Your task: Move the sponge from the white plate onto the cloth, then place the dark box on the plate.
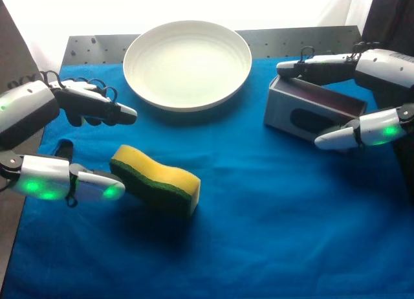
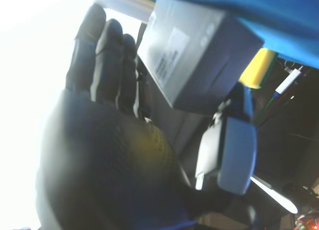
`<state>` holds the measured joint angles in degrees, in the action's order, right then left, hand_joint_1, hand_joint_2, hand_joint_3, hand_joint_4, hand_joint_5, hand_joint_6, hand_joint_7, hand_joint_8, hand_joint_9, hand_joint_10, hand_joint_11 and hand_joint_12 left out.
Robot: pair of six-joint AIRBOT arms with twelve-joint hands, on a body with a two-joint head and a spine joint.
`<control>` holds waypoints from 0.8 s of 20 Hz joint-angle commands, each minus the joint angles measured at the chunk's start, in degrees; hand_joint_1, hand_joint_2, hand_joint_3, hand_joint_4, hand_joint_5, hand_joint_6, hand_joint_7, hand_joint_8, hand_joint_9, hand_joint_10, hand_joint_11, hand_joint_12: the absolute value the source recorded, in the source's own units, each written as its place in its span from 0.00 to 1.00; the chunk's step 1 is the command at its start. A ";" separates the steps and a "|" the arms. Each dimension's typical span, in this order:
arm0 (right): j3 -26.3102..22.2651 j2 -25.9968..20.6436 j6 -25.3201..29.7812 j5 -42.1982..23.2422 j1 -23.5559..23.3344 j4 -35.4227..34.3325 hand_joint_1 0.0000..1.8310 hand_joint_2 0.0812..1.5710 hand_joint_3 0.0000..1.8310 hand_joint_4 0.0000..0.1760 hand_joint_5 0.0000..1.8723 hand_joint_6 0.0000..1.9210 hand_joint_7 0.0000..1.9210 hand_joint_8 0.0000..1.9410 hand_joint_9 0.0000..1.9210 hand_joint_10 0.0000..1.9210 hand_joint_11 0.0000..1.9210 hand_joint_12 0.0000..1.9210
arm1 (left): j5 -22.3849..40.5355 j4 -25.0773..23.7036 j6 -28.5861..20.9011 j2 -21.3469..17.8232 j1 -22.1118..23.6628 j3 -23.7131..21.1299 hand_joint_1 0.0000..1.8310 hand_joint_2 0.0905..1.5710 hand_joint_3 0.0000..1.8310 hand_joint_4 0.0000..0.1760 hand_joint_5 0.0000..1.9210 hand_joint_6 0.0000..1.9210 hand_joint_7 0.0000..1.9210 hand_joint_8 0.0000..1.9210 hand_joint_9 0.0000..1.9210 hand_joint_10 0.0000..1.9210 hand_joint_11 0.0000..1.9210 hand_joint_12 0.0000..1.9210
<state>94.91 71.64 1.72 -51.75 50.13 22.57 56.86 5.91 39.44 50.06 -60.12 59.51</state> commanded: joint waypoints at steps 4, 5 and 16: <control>0.20 0.14 0.47 -4.45 -0.76 -1.66 0.60 0.68 0.00 0.00 0.29 0.00 0.41 0.02 0.46 0.05 0.23 0.60 | 7.16 0.84 -0.74 0.71 -0.12 -0.01 0.45 0.48 0.00 0.00 0.41 0.00 0.20 0.56 0.12 0.76 0.07 0.95; 0.20 0.12 0.51 -4.45 -0.76 -1.60 0.62 0.68 0.00 0.00 0.30 0.00 0.44 0.02 0.48 0.07 0.24 0.63 | 7.16 0.85 -0.76 0.76 -0.14 -0.01 0.46 0.49 0.00 0.00 0.41 0.00 0.19 0.56 0.12 0.75 0.07 0.92; -1.19 -2.14 3.96 -10.10 -2.80 3.96 0.74 0.71 0.00 0.00 0.46 0.66 0.47 0.47 0.48 0.65 0.44 0.78 | 8.14 1.82 -1.01 0.94 -1.32 -0.23 0.49 0.49 0.00 0.00 0.41 0.00 0.22 0.48 0.15 0.67 0.07 0.86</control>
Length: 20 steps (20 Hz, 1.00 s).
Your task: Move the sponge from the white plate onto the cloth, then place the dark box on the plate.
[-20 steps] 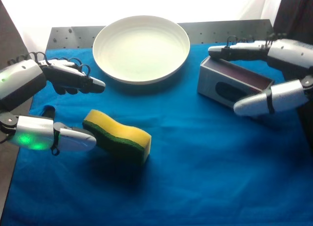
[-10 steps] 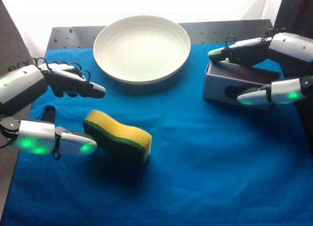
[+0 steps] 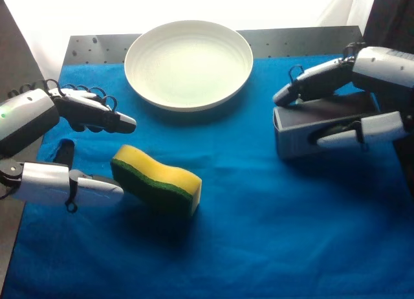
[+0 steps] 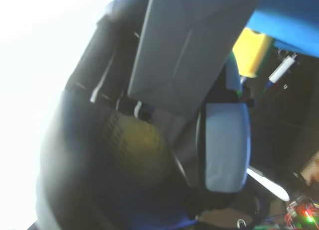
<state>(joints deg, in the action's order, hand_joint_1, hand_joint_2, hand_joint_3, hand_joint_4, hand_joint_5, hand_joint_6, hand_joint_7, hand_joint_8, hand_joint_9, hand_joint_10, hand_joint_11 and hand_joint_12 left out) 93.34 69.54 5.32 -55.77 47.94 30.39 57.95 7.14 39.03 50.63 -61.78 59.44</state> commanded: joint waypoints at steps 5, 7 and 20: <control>-2.19 -3.13 0.83 -7.06 -10.10 4.97 0.73 0.69 0.00 0.00 0.39 0.71 0.51 0.53 0.42 0.60 0.32 0.76 | 7.94 1.06 -0.73 0.33 -0.31 -0.40 0.47 0.49 0.00 0.00 0.43 0.00 0.25 0.45 0.18 0.66 0.12 0.86; -2.00 -3.36 0.88 -6.85 -13.80 8.10 0.66 0.72 0.00 0.00 0.43 0.70 0.50 0.49 0.41 0.53 0.32 0.71 | 7.94 1.06 -0.75 0.33 -0.34 -0.43 0.48 0.50 0.00 0.00 0.42 0.00 0.24 0.46 0.17 0.66 0.10 0.86; 15.79 16.45 0.89 5.83 -24.70 10.12 0.74 0.68 0.00 0.00 0.44 0.65 0.56 0.43 0.54 0.54 0.39 0.68 | 9.54 0.27 -1.45 0.92 0.12 -0.03 0.49 0.48 0.00 0.00 0.43 0.00 0.25 0.45 0.17 0.67 0.11 0.84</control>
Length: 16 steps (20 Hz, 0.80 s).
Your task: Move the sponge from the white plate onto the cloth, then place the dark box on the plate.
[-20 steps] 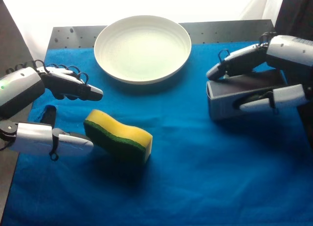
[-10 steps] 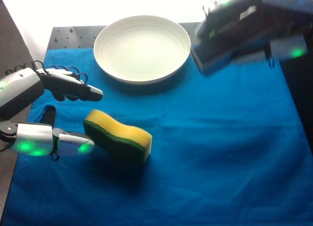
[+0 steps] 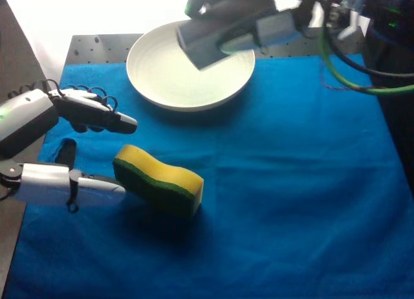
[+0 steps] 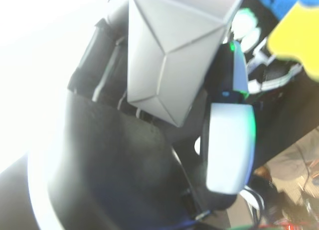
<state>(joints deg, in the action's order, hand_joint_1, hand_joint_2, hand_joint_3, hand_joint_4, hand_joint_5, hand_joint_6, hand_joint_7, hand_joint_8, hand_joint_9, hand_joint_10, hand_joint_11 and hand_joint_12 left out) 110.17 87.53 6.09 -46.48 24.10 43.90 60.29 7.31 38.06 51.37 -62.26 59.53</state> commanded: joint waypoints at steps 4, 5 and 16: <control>4.83 5.73 0.14 2.70 -0.85 -3.64 0.75 0.69 0.00 0.00 0.42 0.70 0.52 0.50 0.53 0.51 0.37 0.63 | 7.51 -1.74 -1.45 1.76 2.93 1.27 0.48 0.48 0.00 0.00 0.43 0.00 0.22 0.51 0.14 0.71 0.09 0.88; 5.40 6.44 0.14 3.49 -0.85 -3.64 0.68 0.71 0.00 0.00 0.43 0.69 0.53 0.49 0.52 0.52 0.41 0.63 | 7.40 -2.01 -1.68 2.06 3.32 1.50 0.49 0.48 0.00 0.00 0.42 0.00 0.22 0.52 0.14 0.71 0.09 0.86; 6.90 9.73 0.16 10.49 -0.82 -0.96 0.31 0.53 0.00 0.98 0.00 0.00 0.01 0.00 0.03 0.01 0.00 0.10 | 7.64 -3.17 -2.89 3.37 4.96 2.54 0.50 0.47 0.00 0.00 0.43 0.00 0.17 0.62 0.12 0.77 0.09 0.87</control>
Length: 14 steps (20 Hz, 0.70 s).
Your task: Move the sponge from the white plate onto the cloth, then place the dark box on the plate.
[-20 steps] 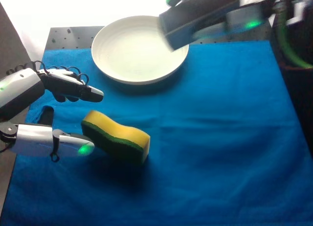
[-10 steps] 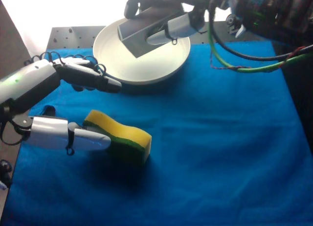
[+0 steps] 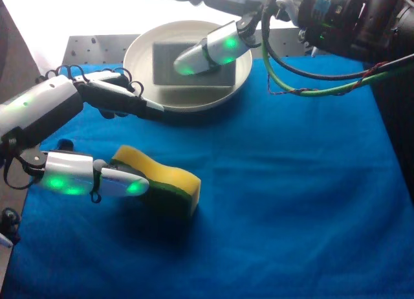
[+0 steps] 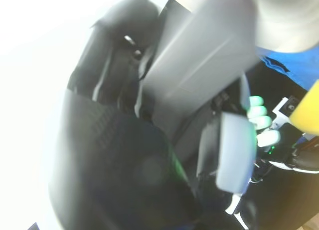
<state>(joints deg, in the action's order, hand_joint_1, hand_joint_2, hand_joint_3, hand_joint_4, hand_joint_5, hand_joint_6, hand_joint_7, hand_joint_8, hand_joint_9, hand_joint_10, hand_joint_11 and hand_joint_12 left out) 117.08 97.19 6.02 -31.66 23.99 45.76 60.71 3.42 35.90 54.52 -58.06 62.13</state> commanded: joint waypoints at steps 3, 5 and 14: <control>-0.50 -0.91 1.81 -6.76 -0.70 -2.04 0.32 0.54 0.00 1.00 0.00 0.00 0.00 0.00 0.00 0.00 0.00 0.00 | 7.51 1.01 -0.73 0.22 0.72 -0.20 0.50 0.48 0.00 0.00 0.42 0.00 0.16 0.59 0.12 0.73 0.12 0.82; 0.06 -2.31 5.39 -11.64 0.23 -2.41 0.32 0.52 0.00 1.00 0.00 0.00 0.00 0.00 0.00 0.00 0.00 0.00 | 7.96 1.37 -0.73 0.13 0.69 -0.41 0.50 0.48 0.00 0.00 0.42 0.00 0.17 0.56 0.15 0.68 0.13 0.78; -19.57 -23.12 -0.05 -39.43 12.71 -26.61 0.38 0.49 0.00 1.00 0.00 0.00 0.00 0.00 0.00 0.00 0.00 0.00 | 21.08 10.67 2.96 -4.67 -3.87 -3.46 0.42 0.52 0.00 0.00 0.28 0.00 0.25 0.02 0.21 0.04 0.05 0.41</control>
<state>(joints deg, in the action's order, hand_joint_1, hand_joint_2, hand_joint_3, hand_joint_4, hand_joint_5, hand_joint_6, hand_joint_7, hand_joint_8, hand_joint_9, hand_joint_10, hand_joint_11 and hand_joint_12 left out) 96.05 72.73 5.04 -64.23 38.24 21.06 73.45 13.89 39.16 50.04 -62.67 58.61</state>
